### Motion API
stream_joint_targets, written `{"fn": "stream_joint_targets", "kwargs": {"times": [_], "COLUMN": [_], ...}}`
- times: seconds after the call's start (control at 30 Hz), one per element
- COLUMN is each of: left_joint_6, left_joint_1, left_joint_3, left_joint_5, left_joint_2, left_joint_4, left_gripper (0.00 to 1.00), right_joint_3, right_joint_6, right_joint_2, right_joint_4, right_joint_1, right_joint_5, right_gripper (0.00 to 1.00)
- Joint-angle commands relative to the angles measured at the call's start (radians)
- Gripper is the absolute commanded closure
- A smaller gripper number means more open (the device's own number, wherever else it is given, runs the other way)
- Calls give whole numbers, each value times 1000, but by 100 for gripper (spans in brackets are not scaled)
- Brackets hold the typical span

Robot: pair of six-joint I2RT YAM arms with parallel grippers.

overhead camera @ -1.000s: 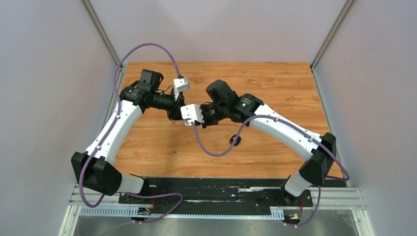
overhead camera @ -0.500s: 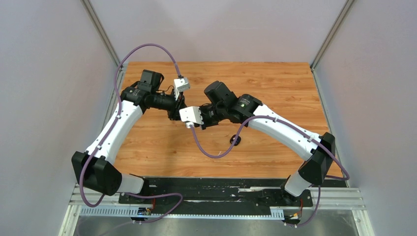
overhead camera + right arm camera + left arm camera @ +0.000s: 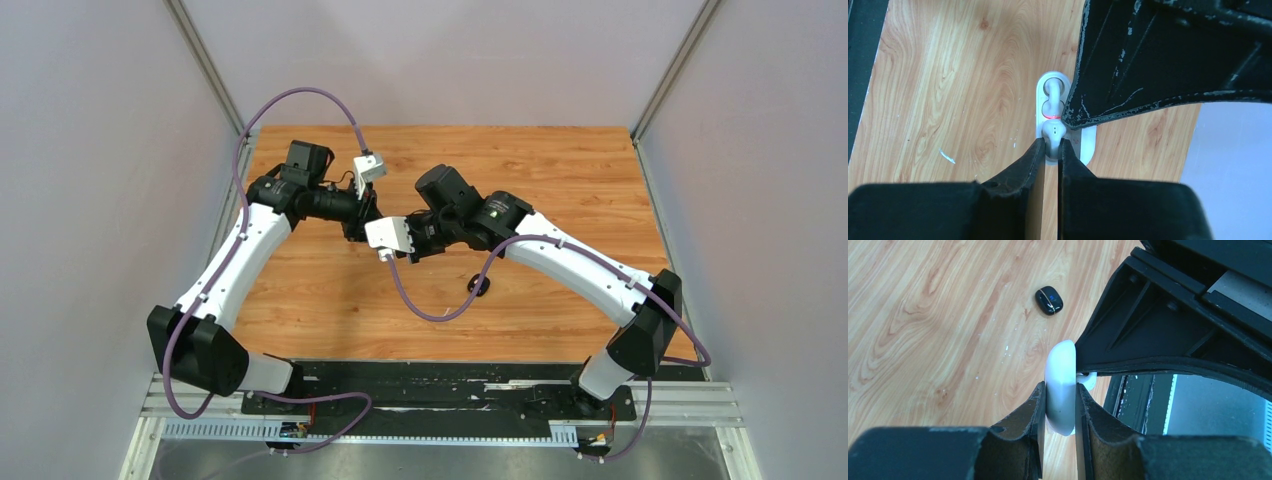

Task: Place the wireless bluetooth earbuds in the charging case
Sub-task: Place the earbud in the charging case.

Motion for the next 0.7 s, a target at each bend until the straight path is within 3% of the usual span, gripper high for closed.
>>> {"fn": "stream_joint_targets", "kwargs": {"times": [0.0,0.37,0.67], "left_joint_6": [-37,-50,-73], "left_joint_1": [-5,-5,-5], "left_joint_3": [13,9,6], "left_joint_5": [73,75,100], "left_joint_2": [-9,-8,-17], "left_joint_4": [51,68,77], "left_gripper": [100,100,100], "right_joint_3": [34,47,88], "right_joint_6": [-27,-78,-53], "right_joint_2": [-3,-4,32], "right_joint_4": [-51,-78,-75], "right_joint_1": [1,2,12], "right_joint_5": [45,57,73], "right_gripper": [100,100,88]}}
